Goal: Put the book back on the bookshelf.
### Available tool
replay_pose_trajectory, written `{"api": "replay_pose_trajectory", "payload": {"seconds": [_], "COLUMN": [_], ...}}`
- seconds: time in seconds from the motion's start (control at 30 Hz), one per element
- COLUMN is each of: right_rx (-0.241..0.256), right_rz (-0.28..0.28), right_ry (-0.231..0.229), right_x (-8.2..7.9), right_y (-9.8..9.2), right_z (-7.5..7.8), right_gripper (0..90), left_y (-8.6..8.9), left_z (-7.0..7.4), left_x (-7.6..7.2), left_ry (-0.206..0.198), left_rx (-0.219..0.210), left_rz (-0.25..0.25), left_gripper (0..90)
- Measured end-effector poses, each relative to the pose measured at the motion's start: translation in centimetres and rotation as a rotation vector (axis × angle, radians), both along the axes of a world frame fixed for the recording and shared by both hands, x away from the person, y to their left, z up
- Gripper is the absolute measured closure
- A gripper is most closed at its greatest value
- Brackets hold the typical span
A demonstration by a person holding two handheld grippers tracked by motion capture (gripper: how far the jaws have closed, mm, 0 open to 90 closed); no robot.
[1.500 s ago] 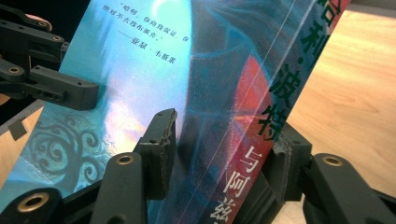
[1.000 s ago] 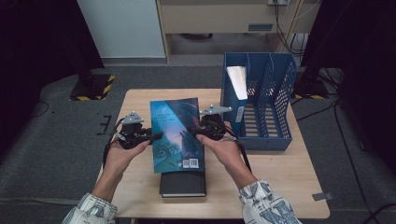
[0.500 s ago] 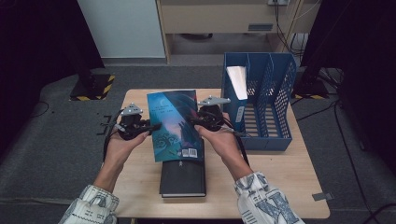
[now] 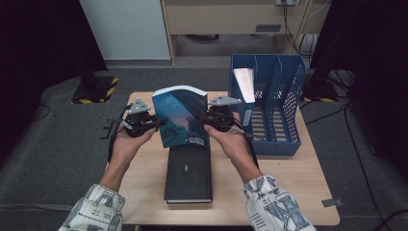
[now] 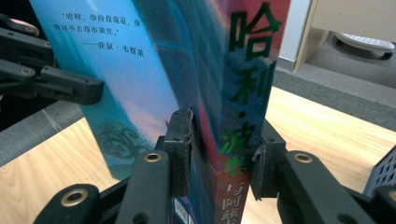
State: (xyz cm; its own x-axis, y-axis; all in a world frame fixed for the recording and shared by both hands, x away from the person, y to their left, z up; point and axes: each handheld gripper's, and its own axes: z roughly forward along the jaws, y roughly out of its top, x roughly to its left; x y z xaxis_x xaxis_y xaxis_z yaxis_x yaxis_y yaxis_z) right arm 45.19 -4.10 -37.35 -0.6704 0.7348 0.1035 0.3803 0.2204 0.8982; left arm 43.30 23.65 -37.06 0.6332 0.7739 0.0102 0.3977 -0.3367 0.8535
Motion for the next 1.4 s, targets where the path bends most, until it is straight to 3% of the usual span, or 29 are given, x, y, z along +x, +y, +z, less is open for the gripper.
{"api": "replay_pose_trajectory", "payload": {"seconds": [0.1, 0.17, 0.33, 0.6, 0.9, 1.1, 1.4], "right_rx": [0.003, 0.000, 0.012, 0.033, 0.037, 0.033, 0.039], "right_rz": [0.018, 0.034, 0.072, 0.101, 0.131, 0.165, 0.200], "right_ry": [-0.010, -0.016, -0.020, -0.032, -0.037, -0.063, -0.093], "right_x": [-1.1, -1.8, -3.3, -3.4, -3.3, -3.0, -2.2], "right_y": [-0.3, -0.3, -0.4, -0.5, 0.1, 0.7, 1.5], "right_z": [-0.2, -0.2, -0.1, 0.2, 0.8, 1.9, 3.6], "right_gripper": [65.9, 66.6, 66.8, 62.8, 54.3, 49.2, 54.2], "left_y": [0.0, 0.4, 0.7, 0.7, 0.4, 0.4, 0.2], "left_z": [0.0, -0.2, -0.6, -1.2, -1.4, -1.6, -1.8], "left_x": [-0.7, -1.0, -0.9, -0.2, -0.1, -0.2, -0.3], "left_ry": [-0.005, 0.002, -0.001, 0.001, -0.008, -0.012, -0.017], "left_rx": [-0.009, -0.043, -0.083, -0.146, -0.151, -0.158, -0.149], "left_rz": [0.001, 0.002, 0.014, 0.035, 0.048, 0.051, 0.053], "left_gripper": [69.2, 68.1, 62.4, 54.1, 49.5, 49.0, 47.0]}}
